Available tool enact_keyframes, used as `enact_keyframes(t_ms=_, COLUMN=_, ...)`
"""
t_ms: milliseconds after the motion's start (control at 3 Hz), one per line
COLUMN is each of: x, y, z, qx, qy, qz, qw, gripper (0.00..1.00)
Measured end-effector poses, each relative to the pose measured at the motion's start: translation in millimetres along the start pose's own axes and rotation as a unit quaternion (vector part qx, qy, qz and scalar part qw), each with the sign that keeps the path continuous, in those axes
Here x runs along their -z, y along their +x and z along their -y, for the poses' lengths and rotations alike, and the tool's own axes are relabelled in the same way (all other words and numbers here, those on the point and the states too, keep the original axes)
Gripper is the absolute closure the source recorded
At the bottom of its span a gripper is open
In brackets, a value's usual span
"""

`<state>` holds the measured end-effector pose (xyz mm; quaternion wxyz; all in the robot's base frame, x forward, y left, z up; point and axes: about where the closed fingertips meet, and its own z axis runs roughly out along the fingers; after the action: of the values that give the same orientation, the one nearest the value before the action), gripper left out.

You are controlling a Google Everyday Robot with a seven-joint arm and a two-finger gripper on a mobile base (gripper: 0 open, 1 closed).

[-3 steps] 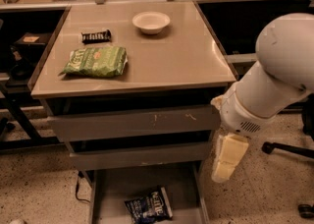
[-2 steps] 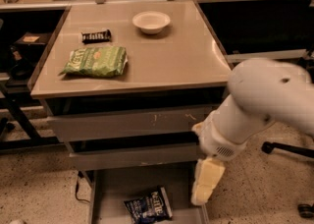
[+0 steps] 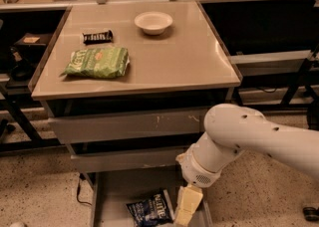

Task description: Pick blue chip bag from bottom drawer and place on counter

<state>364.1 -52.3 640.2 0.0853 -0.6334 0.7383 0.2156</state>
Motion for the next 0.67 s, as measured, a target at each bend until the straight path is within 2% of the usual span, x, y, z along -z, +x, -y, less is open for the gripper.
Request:
enact_keyframes(t_ms=333, x=0.0, y=0.0, z=0.0, qx=0.000, qy=0.000, qz=0.000, qw=1.0000, gripper=0.00)
enact_keyframes(t_ms=667, x=-45.0, y=3.6, z=-5.4, qx=-0.011, qy=-0.022, qz=0.009, qw=0.9997, gripper=0.00)
